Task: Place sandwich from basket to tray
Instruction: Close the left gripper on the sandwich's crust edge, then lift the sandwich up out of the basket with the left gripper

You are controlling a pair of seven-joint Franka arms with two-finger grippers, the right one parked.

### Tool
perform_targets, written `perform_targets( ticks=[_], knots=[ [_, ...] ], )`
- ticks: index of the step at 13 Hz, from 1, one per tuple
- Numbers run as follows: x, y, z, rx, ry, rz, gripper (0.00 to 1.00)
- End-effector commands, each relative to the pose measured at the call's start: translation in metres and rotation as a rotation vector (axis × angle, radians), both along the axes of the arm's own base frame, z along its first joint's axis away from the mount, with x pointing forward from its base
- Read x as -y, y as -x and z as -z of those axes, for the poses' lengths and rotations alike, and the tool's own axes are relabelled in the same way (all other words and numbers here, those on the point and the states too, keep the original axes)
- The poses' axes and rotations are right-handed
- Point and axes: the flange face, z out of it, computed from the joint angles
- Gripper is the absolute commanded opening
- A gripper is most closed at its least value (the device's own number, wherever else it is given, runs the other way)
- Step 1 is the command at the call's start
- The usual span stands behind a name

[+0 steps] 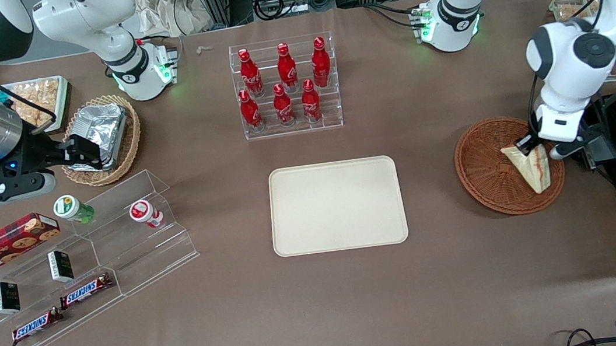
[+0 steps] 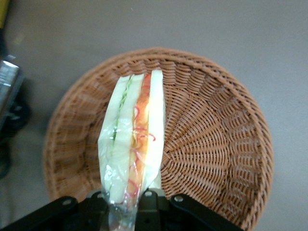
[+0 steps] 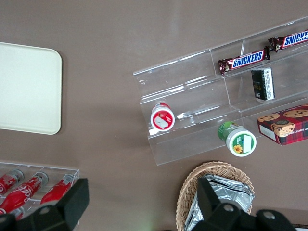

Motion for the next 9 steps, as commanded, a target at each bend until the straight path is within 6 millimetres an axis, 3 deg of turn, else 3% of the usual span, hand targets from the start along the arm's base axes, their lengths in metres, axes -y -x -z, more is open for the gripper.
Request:
perform_targets(
  ticks=[1,3,6,7,8,9],
  knots=[
    [-0.009,-0.023,-0.075,-0.105,-0.031,0.046,0.00],
    [-0.014,-0.038,-0.137,-0.196,-0.024,0.071,0.00],
    [-0.014,-0.040,-0.226,-0.257,0.014,0.112,0.00],
    [-0.009,-0.039,-0.256,-0.262,0.034,0.137,0.00],
    [0.003,-0.041,-0.274,-0.258,0.075,0.171,0.00],
    [0.029,-0.040,-0.280,-0.259,0.097,0.200,0.00]
  ],
)
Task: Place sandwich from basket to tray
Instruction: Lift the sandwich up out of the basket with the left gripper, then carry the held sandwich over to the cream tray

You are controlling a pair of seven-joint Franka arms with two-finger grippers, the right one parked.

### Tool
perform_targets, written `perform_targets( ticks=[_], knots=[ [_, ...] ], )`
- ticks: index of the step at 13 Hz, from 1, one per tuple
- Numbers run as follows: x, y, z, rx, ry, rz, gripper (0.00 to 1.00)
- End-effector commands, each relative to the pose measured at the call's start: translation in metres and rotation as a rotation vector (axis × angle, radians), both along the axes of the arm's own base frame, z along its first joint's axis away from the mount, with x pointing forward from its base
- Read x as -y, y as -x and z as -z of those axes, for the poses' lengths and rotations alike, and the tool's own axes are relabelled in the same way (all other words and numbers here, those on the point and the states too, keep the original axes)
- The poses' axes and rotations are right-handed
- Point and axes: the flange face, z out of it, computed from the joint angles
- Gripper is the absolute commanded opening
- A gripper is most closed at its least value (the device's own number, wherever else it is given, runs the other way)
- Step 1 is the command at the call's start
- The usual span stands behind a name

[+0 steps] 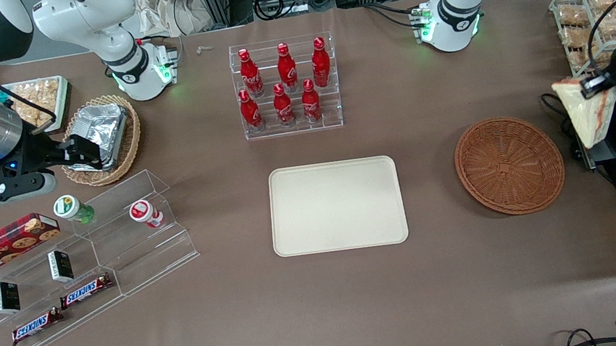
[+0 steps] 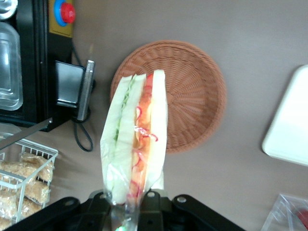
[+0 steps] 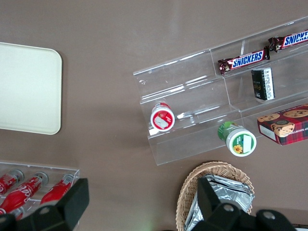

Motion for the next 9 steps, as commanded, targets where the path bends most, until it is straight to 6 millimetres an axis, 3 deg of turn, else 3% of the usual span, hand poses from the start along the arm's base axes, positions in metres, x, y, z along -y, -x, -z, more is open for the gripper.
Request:
perform_targets(
  ticks=[1,3,5,9],
  knots=[
    [0.065,-0.008,-0.016,-0.020,0.049,0.092,0.03],
    [0.117,-0.007,-0.003,-0.023,0.058,0.100,0.04],
    [0.152,-0.005,0.018,-0.021,0.128,0.136,0.00],
    [0.236,0.007,0.100,0.062,0.124,0.129,0.00]
  ],
)
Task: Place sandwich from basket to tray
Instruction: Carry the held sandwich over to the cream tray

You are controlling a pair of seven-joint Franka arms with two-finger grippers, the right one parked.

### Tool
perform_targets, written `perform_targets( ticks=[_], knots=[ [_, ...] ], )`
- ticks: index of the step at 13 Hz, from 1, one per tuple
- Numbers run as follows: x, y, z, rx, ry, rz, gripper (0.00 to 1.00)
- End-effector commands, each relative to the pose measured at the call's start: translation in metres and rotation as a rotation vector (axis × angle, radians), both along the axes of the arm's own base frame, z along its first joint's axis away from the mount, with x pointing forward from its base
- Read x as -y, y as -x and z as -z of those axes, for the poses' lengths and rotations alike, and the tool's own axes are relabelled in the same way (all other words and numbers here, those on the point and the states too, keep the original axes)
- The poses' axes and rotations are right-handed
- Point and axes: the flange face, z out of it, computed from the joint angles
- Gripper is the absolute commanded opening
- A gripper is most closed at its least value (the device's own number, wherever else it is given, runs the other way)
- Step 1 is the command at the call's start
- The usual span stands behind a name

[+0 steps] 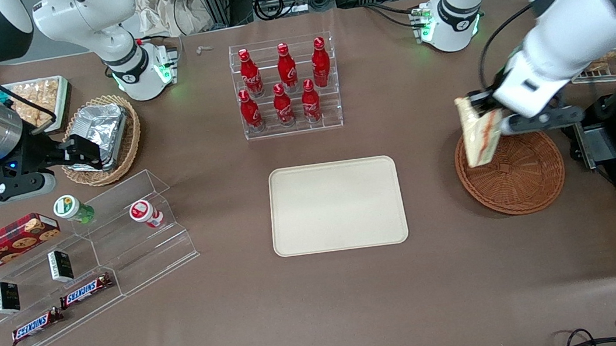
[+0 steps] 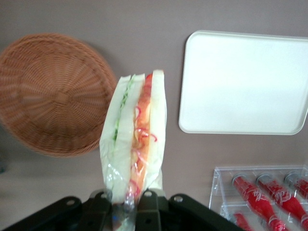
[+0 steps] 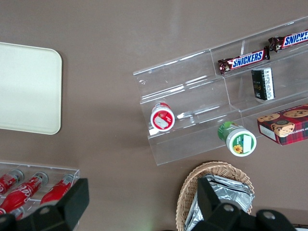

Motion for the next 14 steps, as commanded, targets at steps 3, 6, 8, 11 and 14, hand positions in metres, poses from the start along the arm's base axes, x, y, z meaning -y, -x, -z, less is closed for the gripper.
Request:
perform_targets(
  ticks=[3,6,8,11,14],
  knots=[
    [0.073,0.012,0.104,0.030,-0.011,-0.031,0.00],
    [0.105,0.001,0.165,0.075,-0.046,0.009,0.00],
    [0.111,-0.012,0.203,0.108,-0.017,0.035,0.00],
    [0.130,-0.016,0.219,0.097,-0.002,0.053,0.00],
    [0.148,-0.021,0.241,0.123,-0.058,0.041,0.00]
  ],
)
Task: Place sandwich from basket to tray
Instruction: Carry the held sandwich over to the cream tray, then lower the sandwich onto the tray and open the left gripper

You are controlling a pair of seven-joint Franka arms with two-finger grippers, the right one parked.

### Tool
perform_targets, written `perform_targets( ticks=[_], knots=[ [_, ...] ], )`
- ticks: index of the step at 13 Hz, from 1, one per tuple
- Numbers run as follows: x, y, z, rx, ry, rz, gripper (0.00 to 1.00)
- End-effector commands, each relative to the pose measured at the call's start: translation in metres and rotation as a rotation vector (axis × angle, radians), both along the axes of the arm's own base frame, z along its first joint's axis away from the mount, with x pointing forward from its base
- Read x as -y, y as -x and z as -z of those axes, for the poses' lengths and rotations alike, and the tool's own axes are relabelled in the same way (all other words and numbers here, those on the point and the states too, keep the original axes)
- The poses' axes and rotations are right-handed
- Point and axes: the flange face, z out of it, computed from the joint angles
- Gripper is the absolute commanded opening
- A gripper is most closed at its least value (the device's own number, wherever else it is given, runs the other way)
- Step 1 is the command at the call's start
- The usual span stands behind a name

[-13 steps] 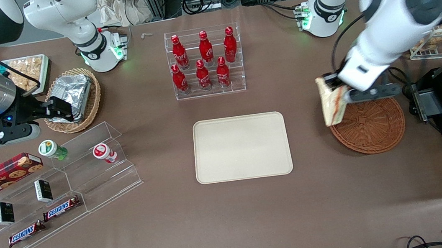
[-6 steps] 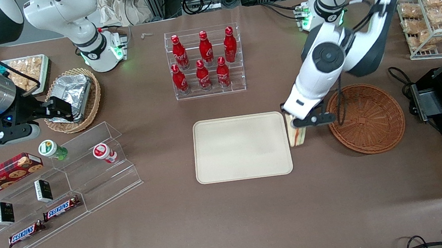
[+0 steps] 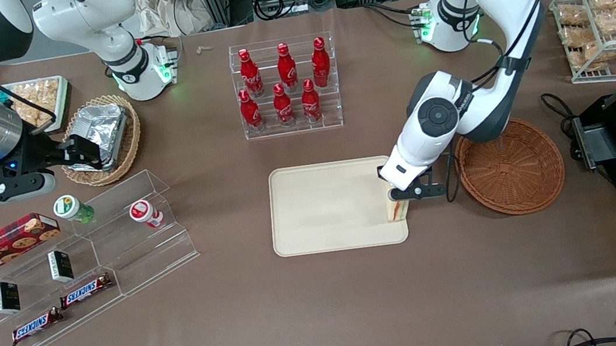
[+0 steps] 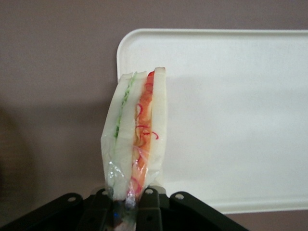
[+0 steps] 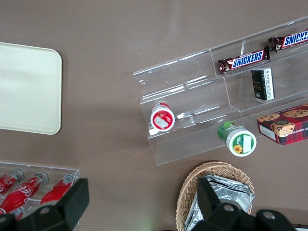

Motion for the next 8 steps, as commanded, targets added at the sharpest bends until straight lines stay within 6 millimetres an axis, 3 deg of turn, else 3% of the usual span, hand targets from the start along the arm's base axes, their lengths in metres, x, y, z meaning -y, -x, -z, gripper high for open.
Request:
perform_targets(
  ticks=[1,4,5,8],
  knots=[
    [0.032,-0.006,0.016,0.041,-0.044,-0.029,0.00],
    [0.034,-0.013,0.031,0.055,-0.069,-0.045,0.01],
    [0.034,-0.013,0.031,0.055,-0.069,-0.045,0.11],
    [0.035,-0.013,0.036,0.053,-0.061,-0.045,0.60]
  ],
)
